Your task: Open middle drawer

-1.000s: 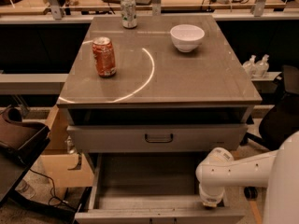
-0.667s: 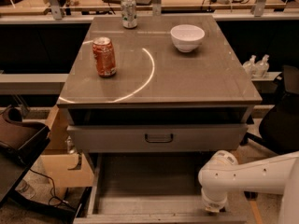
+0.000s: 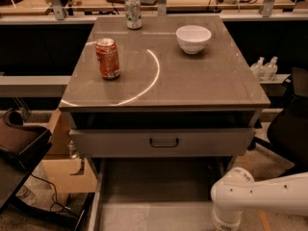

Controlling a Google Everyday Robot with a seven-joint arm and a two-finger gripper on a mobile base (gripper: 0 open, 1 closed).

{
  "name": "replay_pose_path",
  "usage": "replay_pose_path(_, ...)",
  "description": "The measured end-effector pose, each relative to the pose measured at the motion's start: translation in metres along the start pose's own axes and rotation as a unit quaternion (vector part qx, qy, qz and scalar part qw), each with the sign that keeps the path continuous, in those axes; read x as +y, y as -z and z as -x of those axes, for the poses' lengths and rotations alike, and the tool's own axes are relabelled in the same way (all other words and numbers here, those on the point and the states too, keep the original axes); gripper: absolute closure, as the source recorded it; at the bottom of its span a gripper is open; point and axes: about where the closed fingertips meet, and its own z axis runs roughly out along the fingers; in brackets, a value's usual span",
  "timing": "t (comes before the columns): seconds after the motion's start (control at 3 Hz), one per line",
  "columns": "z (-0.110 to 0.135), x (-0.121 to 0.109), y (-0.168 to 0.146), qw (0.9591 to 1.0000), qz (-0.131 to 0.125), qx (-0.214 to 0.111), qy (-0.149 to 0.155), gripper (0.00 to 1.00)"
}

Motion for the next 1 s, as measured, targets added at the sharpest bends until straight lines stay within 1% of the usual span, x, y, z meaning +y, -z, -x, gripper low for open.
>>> replay_pose_path(0.33, -0.0020, 0.0061, -0.0018, 1.0000, 0.007, -0.002, -0.003, 0.83)
replay_pose_path(0.67, -0.0026, 0.0070, -0.0027, 1.0000, 0.008, -0.002, -0.004, 0.59)
replay_pose_path(1.0, -0.0032, 0.0082, -0.0038, 0.9999, 0.010, -0.001, -0.004, 0.29)
